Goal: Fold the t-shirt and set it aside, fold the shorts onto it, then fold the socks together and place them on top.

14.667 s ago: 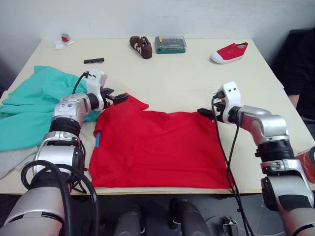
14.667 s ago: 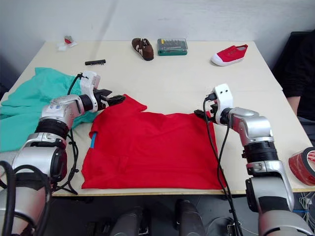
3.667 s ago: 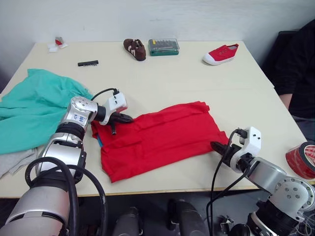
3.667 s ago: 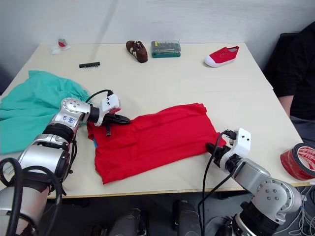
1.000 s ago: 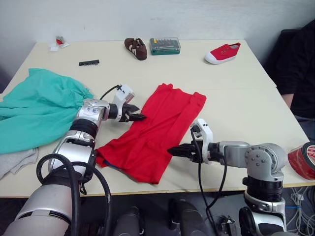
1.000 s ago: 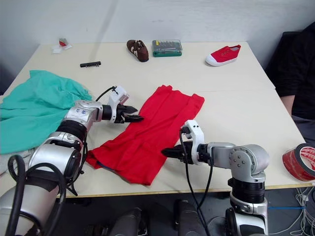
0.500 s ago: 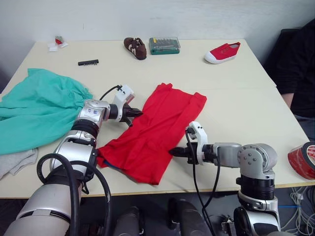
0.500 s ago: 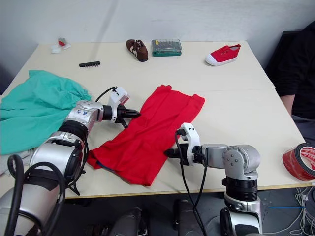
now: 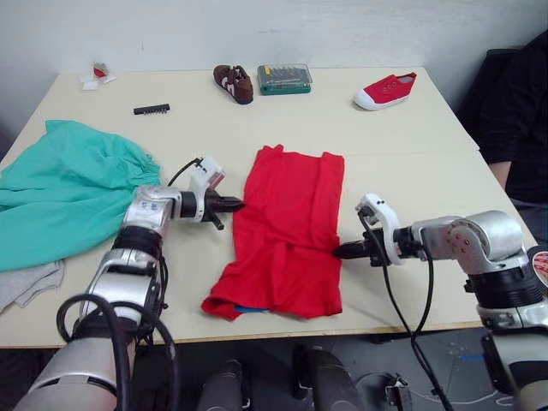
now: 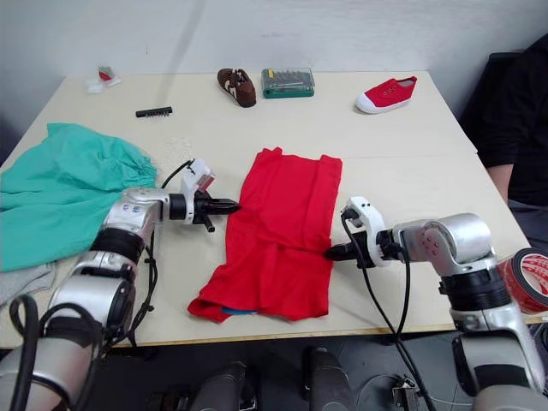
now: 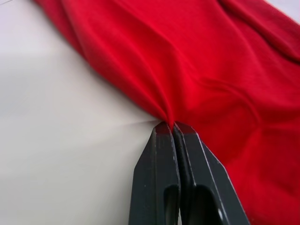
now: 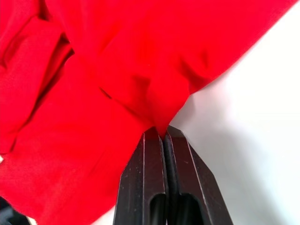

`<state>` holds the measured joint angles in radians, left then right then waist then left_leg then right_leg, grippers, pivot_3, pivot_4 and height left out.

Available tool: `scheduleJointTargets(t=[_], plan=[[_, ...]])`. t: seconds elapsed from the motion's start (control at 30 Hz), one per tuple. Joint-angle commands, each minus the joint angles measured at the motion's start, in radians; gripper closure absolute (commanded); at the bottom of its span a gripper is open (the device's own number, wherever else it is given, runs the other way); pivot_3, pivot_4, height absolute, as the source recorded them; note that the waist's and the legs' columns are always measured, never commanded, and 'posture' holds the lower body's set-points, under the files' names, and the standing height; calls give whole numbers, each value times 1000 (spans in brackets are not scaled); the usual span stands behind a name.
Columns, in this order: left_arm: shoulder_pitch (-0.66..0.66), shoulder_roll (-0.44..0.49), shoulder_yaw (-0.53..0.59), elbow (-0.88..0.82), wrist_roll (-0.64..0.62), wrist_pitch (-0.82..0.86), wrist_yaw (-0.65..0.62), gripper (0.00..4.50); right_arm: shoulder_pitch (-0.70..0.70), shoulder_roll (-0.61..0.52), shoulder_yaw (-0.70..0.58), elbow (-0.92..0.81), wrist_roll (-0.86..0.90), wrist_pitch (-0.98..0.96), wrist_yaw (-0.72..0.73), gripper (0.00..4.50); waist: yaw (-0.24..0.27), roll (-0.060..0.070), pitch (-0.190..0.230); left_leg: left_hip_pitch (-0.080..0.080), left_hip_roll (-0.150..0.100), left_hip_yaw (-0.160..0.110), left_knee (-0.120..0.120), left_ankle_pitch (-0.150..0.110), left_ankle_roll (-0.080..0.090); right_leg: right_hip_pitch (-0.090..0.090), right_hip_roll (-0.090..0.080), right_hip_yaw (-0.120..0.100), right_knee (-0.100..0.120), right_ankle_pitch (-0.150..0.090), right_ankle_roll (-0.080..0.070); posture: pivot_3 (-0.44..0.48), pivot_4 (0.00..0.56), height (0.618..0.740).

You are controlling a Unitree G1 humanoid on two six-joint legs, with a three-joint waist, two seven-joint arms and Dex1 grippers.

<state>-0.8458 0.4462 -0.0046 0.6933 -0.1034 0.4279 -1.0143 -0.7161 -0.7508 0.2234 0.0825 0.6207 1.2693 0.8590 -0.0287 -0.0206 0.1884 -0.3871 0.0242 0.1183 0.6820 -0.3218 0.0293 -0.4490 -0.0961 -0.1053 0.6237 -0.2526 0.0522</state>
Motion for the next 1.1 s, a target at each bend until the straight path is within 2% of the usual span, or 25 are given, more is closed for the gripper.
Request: scheduleJointTargets(t=[0.03,0.13,0.3,0.33,0.4,0.43,0.6,0.63,0.67,0.77,0.87,0.97,1.1], plan=[[83,7,31,-212,-46,122,62,4470,-16,-16,50,22,-51,-93,81,4500,2,0,0,0,0,0,0,0,0,0,0,0,0,0,0,0,150,740],[154,-1,38,-339,-64,177,114,4470,-6,46,1,32,-74,-202,63,4500,1,0,0,1,0,0,1,0,0,1,-1,0,0,0,0,0,150,740],[160,-21,76,-381,-106,184,181,4470,21,80,-59,-13,-44,-157,52,4500,7,0,0,1,0,-1,1,1,-2,1,-1,0,1,0,0,0,150,740],[153,-19,78,-376,-110,177,186,4493,33,79,-69,-22,-40,-149,46,4315,9,0,0,1,0,-1,1,1,-2,1,-1,-1,1,0,0,0,150,740],[142,-6,79,-362,-119,158,179,4079,62,77,-99,-46,-34,-133,30,3916,14,0,0,1,0,-1,1,1,-2,1,-1,-1,0,0,0,0,150,740],[142,10,75,-361,-123,144,155,3840,81,71,-111,-69,-40,-147,23,3549,17,0,0,0,0,-1,1,1,-2,1,-1,-1,0,0,0,0,150,740],[148,108,92,-412,-173,115,46,2299,231,-34,-151,-250,-110,-361,62,1873,26,0,0,0,0,-1,0,1,-3,1,-1,-1,-2,0,0,0,150,740],[162,142,86,-434,-167,73,11,1934,278,-67,-173,-287,-120,-417,84,1487,28,0,0,0,0,-1,0,0,-3,1,-1,-1,-3,0,0,0,150,740],[206,201,60,-466,-136,-59,-65,1772,344,-107,-207,-327,-139,-500,113,1304,28,0,0,0,0,-1,0,0,-3,1,-1,-1,-3,0,0,0,150,740],[312,311,17,-521,-110,-327,-239,844,497,-173,-271,-382,-229,-763,158,1287,26,0,0,1,0,-1,-2,-2,-4,1,0,-1,-4,0,0,0,150,740],[360,349,-1,-518,-91,-496,-287,844,587,-183,-306,-378,-296,-988,184,1287,28,0,0,2,1,2,0,-3,-4,2,1,0,-7,0,0,0,150,740],[414,391,-39,-489,-30,-826,-355,844,665,-188,-303,-353,-400,-1341,236,1287,29,0,0,2,1,1,0,-3,-3,3,0,0,-7,1,0,0,150,740],[432,402,-80,-387,-3,-1154,-382,844,675,-185,-220,-257,-558,-1770,259,1287,29,1,0,4,2,1,0,-3,-4,3,1,0,-6,1,-1,0,150,740]])
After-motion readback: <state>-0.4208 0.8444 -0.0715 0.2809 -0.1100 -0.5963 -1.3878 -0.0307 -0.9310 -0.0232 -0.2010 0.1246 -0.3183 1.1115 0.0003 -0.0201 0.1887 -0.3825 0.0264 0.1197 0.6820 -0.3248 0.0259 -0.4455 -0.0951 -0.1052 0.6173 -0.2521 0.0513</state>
